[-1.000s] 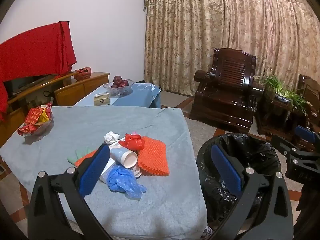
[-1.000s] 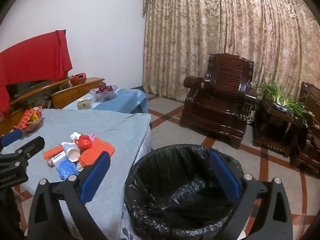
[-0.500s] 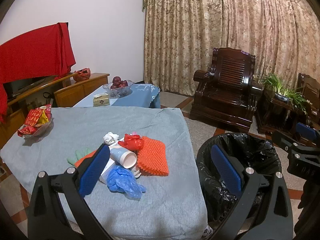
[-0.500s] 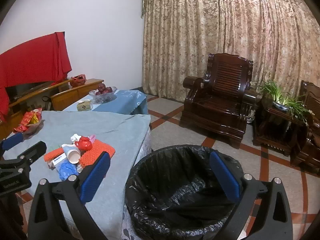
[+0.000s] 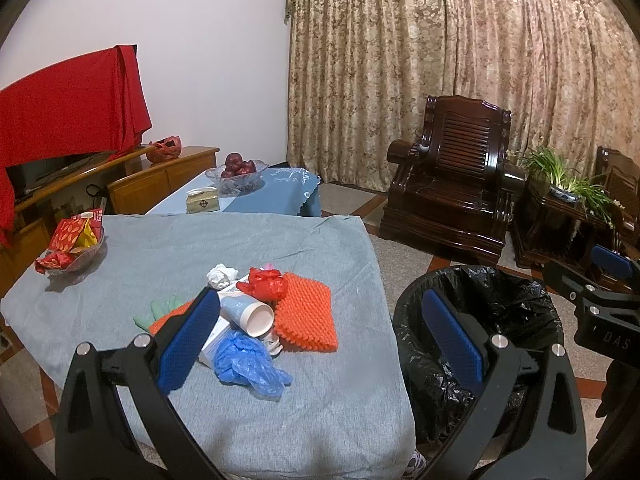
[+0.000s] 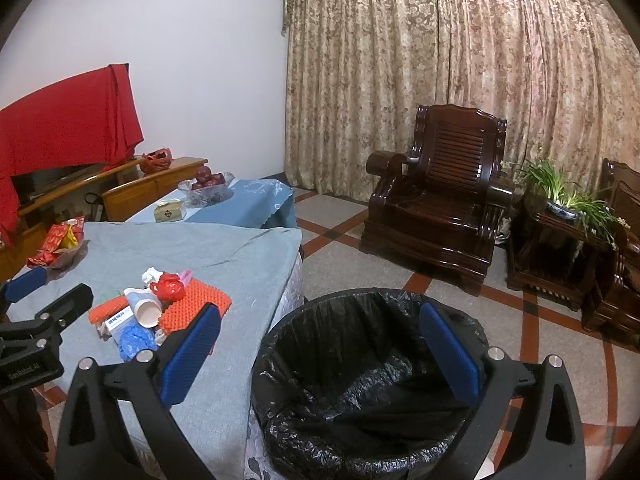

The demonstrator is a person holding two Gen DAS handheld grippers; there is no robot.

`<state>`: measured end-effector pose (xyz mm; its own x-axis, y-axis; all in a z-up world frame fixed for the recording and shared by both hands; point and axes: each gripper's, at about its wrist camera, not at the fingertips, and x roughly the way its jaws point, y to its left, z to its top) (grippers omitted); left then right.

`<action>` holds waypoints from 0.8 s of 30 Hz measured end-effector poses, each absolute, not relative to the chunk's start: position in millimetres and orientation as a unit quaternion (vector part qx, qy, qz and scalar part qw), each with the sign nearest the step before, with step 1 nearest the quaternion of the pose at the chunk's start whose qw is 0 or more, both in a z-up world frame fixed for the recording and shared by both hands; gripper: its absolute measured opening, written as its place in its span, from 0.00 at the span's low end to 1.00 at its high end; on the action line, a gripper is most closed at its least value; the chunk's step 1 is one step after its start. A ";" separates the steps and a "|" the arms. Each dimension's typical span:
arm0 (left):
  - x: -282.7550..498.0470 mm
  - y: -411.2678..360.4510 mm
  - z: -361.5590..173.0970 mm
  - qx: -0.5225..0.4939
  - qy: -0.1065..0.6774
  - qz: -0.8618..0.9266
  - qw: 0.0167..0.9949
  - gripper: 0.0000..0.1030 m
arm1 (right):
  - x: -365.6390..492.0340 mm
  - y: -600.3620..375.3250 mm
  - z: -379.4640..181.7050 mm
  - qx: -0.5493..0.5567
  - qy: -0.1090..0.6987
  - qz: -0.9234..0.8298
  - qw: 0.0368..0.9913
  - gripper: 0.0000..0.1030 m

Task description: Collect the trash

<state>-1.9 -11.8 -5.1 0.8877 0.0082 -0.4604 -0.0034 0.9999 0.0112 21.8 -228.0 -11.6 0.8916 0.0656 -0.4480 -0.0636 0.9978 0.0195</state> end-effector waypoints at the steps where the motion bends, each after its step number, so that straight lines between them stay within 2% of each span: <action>1: -2.4 -13.0 -5.4 0.005 0.237 0.003 0.971 0.95 | 21.8 -228.1 -11.6 0.002 0.231 0.033 0.972 0.94; 24: -1.6 -11.8 -6.4 0.005 0.237 0.003 0.972 0.95 | 22.6 -227.4 -13.9 0.004 0.233 0.033 0.972 0.94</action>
<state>-1.6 -11.8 -6.4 0.8878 0.0090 -0.4602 -0.0039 0.9999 0.0122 22.6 -227.4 -13.9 0.8894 0.0663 -0.4523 -0.0626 0.9978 0.0233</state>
